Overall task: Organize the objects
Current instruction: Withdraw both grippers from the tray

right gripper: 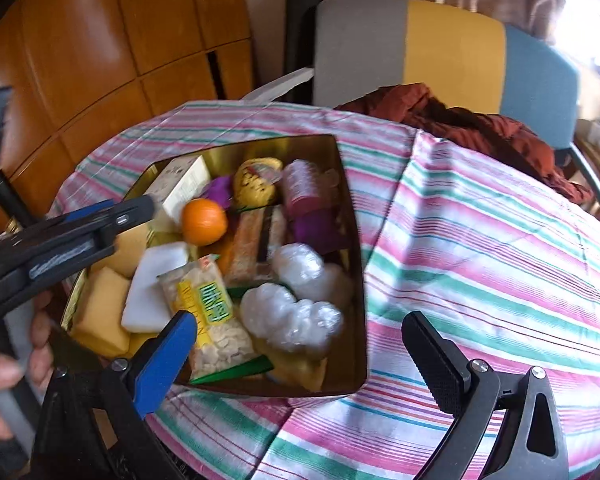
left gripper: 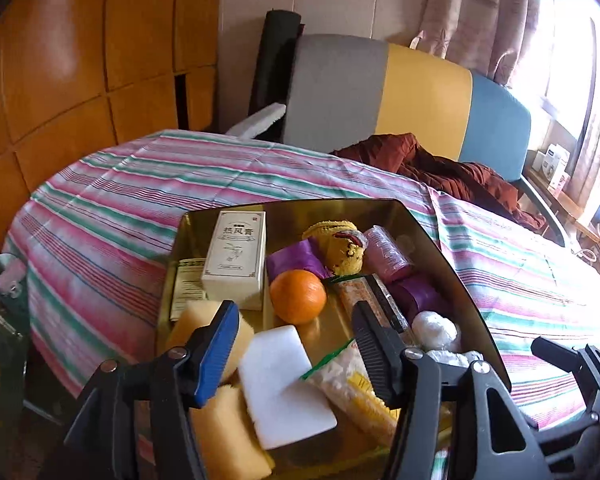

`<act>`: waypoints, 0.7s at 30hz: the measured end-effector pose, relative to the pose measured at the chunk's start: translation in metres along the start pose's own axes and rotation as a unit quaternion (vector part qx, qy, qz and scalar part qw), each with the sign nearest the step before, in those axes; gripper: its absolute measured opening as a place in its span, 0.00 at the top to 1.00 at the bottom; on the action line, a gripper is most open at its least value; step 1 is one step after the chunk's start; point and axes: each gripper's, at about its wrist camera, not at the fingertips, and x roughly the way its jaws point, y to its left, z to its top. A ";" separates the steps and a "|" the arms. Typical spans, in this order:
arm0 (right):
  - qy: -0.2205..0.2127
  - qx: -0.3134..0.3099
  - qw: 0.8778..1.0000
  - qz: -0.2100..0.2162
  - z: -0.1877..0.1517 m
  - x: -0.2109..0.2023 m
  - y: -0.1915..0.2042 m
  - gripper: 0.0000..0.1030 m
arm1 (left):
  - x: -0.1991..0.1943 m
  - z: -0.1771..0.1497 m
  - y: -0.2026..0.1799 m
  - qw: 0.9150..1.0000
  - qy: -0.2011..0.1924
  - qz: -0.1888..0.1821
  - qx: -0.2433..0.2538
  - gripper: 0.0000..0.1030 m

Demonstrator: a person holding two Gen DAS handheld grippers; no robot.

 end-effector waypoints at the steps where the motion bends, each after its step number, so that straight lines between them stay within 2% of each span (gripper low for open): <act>1: -0.003 0.003 1.000 -0.004 0.000 -0.001 -0.001 0.00 | -0.004 -0.002 0.000 1.000 -0.003 0.004 0.000 0.42; 14: -0.030 0.008 0.999 -0.030 -0.004 -0.017 -0.002 0.00 | -0.035 -0.022 -0.011 0.999 -0.016 0.027 0.007 0.42; 21: -0.047 0.012 0.995 -0.084 0.008 -0.020 -0.008 0.00 | -0.053 -0.025 -0.019 0.996 -0.037 0.087 0.003 0.40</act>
